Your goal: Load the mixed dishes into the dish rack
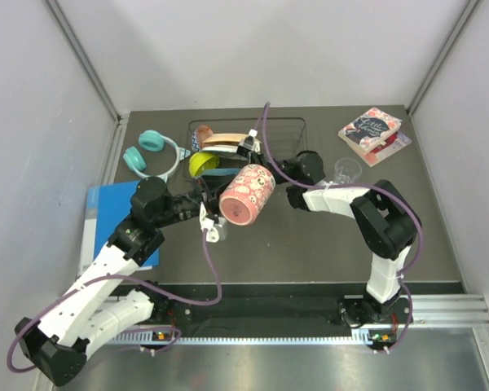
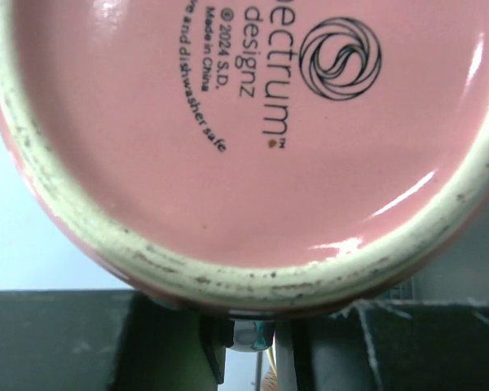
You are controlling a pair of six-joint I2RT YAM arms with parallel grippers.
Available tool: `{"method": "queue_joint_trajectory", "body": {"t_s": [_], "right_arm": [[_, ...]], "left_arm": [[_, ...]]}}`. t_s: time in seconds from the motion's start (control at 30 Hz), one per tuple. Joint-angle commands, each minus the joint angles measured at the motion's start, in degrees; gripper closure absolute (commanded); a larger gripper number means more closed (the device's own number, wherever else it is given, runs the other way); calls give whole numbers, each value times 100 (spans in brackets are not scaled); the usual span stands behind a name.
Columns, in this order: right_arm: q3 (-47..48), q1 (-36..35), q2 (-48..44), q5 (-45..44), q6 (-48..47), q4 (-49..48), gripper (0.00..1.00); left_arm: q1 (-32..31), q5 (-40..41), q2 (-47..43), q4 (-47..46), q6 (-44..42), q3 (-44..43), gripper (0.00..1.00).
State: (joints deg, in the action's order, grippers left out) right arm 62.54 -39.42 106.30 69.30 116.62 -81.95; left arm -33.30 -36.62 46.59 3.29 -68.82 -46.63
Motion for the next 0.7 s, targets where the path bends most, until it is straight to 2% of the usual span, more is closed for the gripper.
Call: {"method": "queue_joint_trajectory", "body": {"t_s": [0.0,0.03,0.07,0.27,0.4,0.53,0.67], "right_arm": [[65,-136,154,-1269,1082,-1921,60],[82,-136,163,-1270,1056,-1912,57],[91,-136,206,-1296,1065,-1921,50],[241,-92,286,-1314,1109,-1912,30],[232,-66,339,-1340,1153,-1912,28],[214,83,313,-1287,1161,-1912,1],[214,619,251,-1296,1179,-1912,0]], "left_arm": [[-256,138,-123,-1673,949,110,100],[-273,164,-176,-1691,975,145,100],[-282,181,-246,-1700,993,180,100],[-291,120,-562,-1893,826,558,100],[-300,67,-651,-1946,642,681,100],[-300,-12,-730,-1841,431,699,100],[-300,-64,-809,-1577,334,638,100]]}}
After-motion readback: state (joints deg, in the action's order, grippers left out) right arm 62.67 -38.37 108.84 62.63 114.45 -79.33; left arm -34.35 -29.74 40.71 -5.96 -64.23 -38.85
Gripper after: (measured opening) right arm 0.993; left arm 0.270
